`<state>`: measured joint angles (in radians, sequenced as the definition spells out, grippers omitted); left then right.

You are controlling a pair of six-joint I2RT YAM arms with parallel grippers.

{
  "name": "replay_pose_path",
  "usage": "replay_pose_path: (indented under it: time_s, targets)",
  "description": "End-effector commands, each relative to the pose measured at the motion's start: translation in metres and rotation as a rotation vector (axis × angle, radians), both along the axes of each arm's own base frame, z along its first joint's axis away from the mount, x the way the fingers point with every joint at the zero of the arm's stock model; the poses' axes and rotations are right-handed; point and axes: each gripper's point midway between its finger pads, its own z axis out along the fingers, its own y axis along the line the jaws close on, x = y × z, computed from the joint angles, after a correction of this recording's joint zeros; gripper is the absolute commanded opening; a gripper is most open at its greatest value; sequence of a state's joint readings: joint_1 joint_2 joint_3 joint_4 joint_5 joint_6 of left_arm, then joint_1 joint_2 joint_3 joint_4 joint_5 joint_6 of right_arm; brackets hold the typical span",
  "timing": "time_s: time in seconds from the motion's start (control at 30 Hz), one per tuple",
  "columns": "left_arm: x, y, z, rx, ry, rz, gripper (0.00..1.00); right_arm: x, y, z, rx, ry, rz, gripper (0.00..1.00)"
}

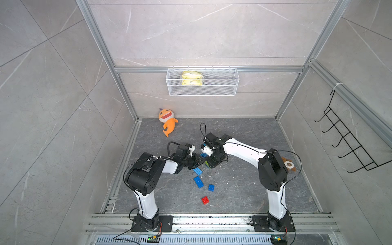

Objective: Assemble a heart with lego
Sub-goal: Assemble the lego brick with the lego brick.

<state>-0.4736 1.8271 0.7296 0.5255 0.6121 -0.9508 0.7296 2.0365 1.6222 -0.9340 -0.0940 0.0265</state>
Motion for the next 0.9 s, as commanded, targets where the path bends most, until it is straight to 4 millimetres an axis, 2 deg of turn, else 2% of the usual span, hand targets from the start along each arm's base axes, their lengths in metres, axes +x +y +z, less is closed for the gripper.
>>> replay_pose_path:
  time_s: [0.0, 0.17, 0.47, 0.63, 0.87]
  targets:
    - [-0.011, 0.005, -0.017, 0.037, 0.057, 0.006, 0.31, -0.013, -0.016, -0.043, -0.092, 0.093, -0.038, 0.28]
    - [-0.01, 0.005, -0.017, 0.034, 0.055, 0.011, 0.31, -0.021, -0.021, -0.053, -0.121, 0.123, -0.044, 0.28]
    - [-0.007, 0.004, -0.016, 0.036, 0.052, 0.01, 0.31, -0.035, -0.019, -0.047, -0.103, 0.139, -0.008, 0.29]
    - [-0.007, 0.004, -0.018, 0.033, 0.057, 0.014, 0.31, -0.023, -0.011, -0.046, -0.105, 0.108, -0.049, 0.29]
    - [-0.009, 0.005, -0.019, 0.039, 0.058, 0.013, 0.31, -0.013, -0.014, -0.052, -0.154, 0.081, -0.101, 0.29]
